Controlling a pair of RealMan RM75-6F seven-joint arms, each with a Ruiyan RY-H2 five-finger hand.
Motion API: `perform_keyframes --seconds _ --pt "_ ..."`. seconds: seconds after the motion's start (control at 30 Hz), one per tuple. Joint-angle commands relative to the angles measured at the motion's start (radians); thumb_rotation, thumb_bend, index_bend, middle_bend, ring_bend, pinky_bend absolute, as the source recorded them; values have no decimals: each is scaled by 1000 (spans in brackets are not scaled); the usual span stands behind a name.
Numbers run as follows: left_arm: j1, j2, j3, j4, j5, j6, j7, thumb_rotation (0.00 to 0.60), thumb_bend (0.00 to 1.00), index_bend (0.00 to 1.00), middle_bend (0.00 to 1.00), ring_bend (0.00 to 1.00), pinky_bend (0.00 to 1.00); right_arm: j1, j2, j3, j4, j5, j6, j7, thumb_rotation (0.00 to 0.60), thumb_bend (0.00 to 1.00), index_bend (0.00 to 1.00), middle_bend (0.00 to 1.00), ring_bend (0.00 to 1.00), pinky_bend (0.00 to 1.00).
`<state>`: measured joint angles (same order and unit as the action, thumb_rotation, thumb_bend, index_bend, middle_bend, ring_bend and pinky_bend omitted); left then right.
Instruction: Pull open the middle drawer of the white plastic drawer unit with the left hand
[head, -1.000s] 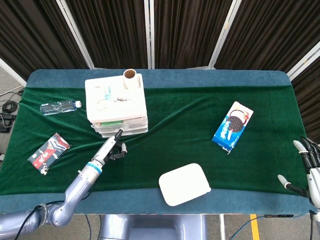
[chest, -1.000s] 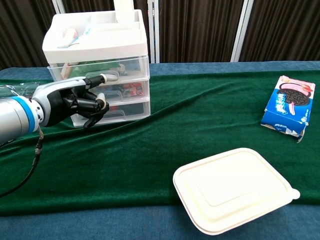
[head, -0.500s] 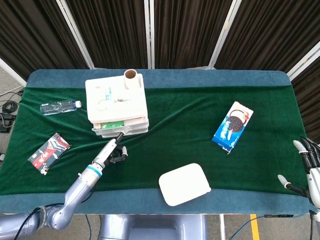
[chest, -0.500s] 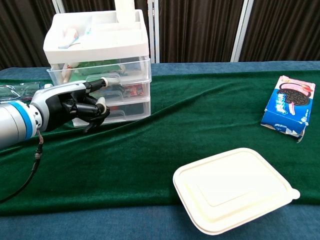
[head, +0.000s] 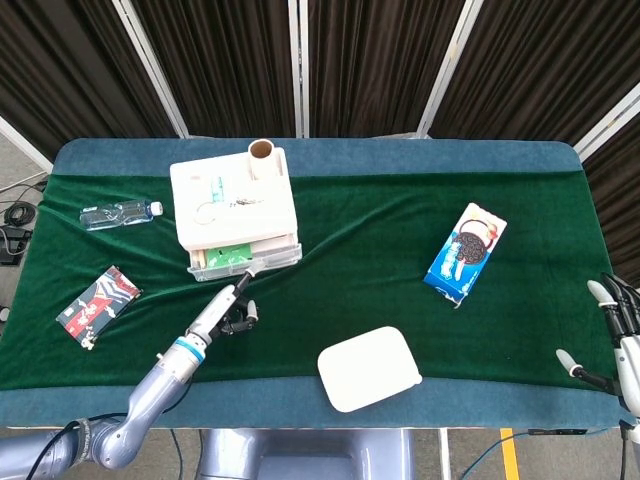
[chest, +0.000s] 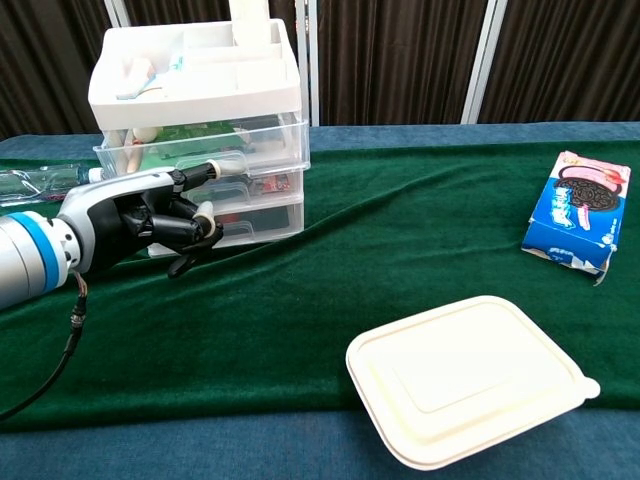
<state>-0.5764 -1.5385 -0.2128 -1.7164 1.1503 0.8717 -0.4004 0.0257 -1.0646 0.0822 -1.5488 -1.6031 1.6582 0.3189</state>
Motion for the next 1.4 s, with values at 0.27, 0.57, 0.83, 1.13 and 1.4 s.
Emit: perform_keyframes --seconds 0.27,0.57,0.83,1.13,1.4 --pt "26 8 17 12 12 30 -11 600 927 0 826 694 704 -1 0 -1 -1 -2 3 -3 600 84 64 0 0 0" --pt "65 18 57 12 76 92 4 600 846 33 621 501 553 -1 -2 -1 -4 -4 2 -12 600 84 64 0 0 0" --pt "116 18 126 -4 174 164 6 600 845 404 530 422 499 -1 -4 -1 -4 -5 3 -15 600 85 64 0 0 0" --pt "190 35 211 -49 358 325 41 600 845 464 528 419 496 -2 -2 0 -4 -3 5 -12 600 84 64 0 0 0" --pt "253 79 230 -174 498 493 338 600 841 463 520 341 475 -3 -2 0 -7 -5 9 -15 600 84 64 0 0 0"
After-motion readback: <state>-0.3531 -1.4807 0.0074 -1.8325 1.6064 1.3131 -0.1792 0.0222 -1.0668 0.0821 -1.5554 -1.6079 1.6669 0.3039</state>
